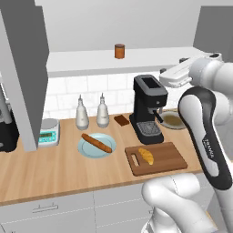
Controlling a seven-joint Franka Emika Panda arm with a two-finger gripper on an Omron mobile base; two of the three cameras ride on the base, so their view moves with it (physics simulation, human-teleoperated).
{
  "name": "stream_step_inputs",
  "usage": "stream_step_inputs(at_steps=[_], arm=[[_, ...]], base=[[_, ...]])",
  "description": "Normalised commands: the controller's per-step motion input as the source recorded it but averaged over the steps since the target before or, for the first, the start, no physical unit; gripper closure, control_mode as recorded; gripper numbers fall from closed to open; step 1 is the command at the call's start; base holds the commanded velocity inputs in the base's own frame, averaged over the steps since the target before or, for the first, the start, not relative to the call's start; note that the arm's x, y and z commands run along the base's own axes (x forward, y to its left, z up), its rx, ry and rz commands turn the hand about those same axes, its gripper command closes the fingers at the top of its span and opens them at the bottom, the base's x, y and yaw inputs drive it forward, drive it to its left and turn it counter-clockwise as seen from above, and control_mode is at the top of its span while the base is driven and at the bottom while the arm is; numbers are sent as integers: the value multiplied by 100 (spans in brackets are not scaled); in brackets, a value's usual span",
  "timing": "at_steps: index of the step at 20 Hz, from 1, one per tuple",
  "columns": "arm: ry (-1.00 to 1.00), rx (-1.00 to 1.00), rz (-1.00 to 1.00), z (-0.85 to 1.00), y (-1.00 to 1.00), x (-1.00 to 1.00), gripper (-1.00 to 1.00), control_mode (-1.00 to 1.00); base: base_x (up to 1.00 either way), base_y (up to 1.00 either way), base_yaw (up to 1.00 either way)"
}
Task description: From the different types of pastries on the counter, select a croissant and place it on the cutting board. Then retrieve a jar of jam from the cabinet and place it alongside the croissant on the cutting board.
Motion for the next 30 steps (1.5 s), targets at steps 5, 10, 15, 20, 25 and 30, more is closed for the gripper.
stream_step_inputs(at_steps=[5, 10, 15, 20, 25, 30], arm=[[0, 1, 0, 9, -5, 3, -100, -100], [0, 0, 0, 4, 1, 49, -100, -100], [1, 0, 0, 0, 0, 7, -100, -100], [0, 0, 0, -5, 5, 39, -100, -100], [0, 0, 0, -15, 8, 46, -100, -100], [-4, 0, 0, -15, 0, 35, -100, -100]], base=[[0, 0, 0], [0, 0, 0], [0, 0, 0], [0, 0, 0], [0, 0, 0], [0, 0, 0]])
